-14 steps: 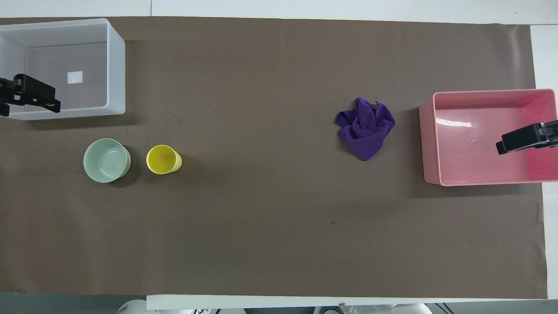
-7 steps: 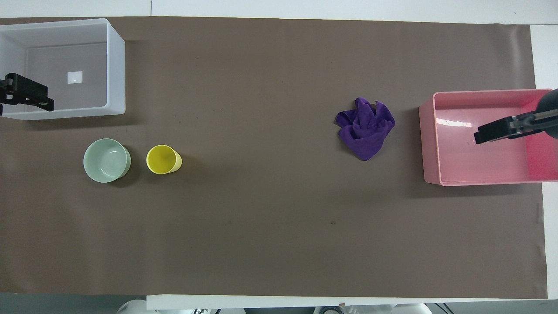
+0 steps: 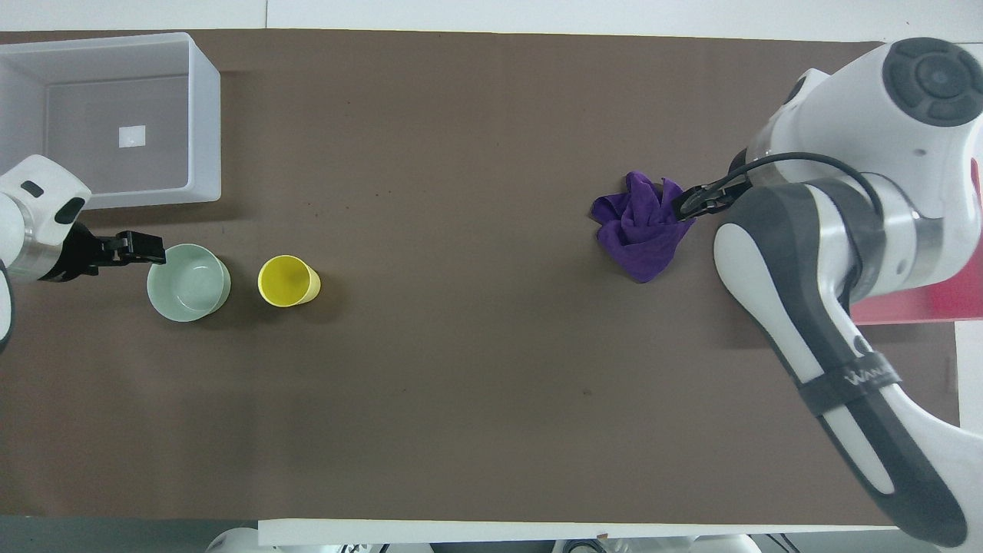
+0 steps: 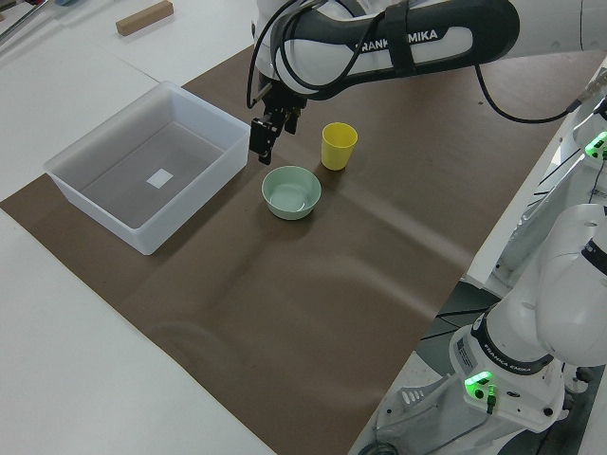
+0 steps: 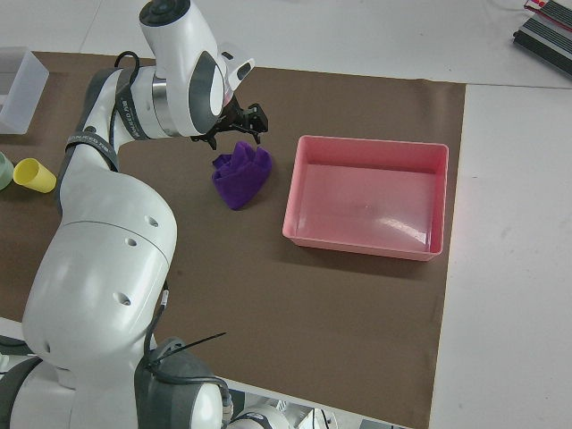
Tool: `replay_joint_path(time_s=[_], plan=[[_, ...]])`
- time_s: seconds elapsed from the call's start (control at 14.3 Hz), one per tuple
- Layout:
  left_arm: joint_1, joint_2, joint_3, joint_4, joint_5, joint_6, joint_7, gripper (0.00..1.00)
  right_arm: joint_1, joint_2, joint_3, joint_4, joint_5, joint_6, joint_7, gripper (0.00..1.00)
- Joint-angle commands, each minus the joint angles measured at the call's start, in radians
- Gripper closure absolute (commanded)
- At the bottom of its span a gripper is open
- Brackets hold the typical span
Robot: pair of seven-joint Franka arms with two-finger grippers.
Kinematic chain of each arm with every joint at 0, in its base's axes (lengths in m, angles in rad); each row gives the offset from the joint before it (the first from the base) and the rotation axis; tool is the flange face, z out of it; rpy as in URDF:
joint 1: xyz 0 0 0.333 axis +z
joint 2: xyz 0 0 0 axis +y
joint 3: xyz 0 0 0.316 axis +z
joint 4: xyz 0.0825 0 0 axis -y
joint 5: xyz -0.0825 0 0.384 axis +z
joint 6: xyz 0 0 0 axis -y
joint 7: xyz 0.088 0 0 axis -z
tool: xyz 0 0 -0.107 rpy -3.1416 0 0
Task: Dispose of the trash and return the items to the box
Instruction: 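Grasp the purple cloth with the right gripper while the left gripper grasps the bowl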
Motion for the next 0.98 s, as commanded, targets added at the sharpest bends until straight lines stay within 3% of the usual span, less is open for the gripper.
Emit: replay_joint_path(time_s=[0.0, 0.14, 0.21, 0.28, 0.42, 0.49, 0.56, 0.63, 0.7, 0.84, 0.91], plan=[[0.016, -0.002, -0.001, -0.132, -0.002, 0.171, 0.010, 0.00, 0.021, 0.010, -0.001, -0.094, 0.005, 0.117, 0.007, 0.00], [0.027, 0.024, -0.003, -0.179, -0.002, 0.222, 0.013, 0.00, 0.024, 0.040, 0.001, -0.131, 0.004, 0.206, 0.004, 0.00], [0.027, 0.043, -0.001, -0.188, -0.002, 0.247, -0.004, 0.20, 0.024, 0.065, 0.001, -0.131, 0.004, 0.224, 0.004, 0.00], [0.030, 0.055, -0.001, -0.186, -0.002, 0.256, 0.006, 0.99, 0.024, 0.077, 0.004, -0.136, 0.005, 0.237, 0.005, 0.00], [0.036, 0.086, -0.001, -0.179, -0.002, 0.278, -0.010, 1.00, 0.024, 0.103, 0.008, -0.151, 0.005, 0.257, 0.005, 0.01], [0.039, 0.086, -0.001, -0.179, -0.002, 0.279, -0.006, 1.00, 0.024, 0.108, 0.010, -0.169, 0.005, 0.279, 0.004, 0.07], [0.042, 0.086, -0.001, -0.176, -0.002, 0.279, -0.006, 1.00, 0.024, 0.113, 0.013, -0.179, 0.005, 0.296, 0.005, 0.21], [0.044, 0.087, -0.001, -0.167, -0.002, 0.273, -0.012, 1.00, 0.024, 0.114, 0.013, -0.180, 0.005, 0.297, 0.005, 0.47], [0.044, 0.084, -0.001, -0.135, -0.002, 0.252, -0.015, 1.00, 0.023, 0.114, 0.013, -0.180, 0.008, 0.293, 0.004, 0.63], [0.041, 0.023, 0.000, -0.026, -0.005, 0.034, -0.021, 1.00, 0.024, 0.114, 0.013, -0.176, 0.014, 0.288, -0.001, 0.93], [0.041, 0.005, -0.001, 0.054, -0.017, -0.089, -0.027, 1.00, 0.024, 0.113, 0.013, -0.171, 0.014, 0.285, -0.001, 1.00]])
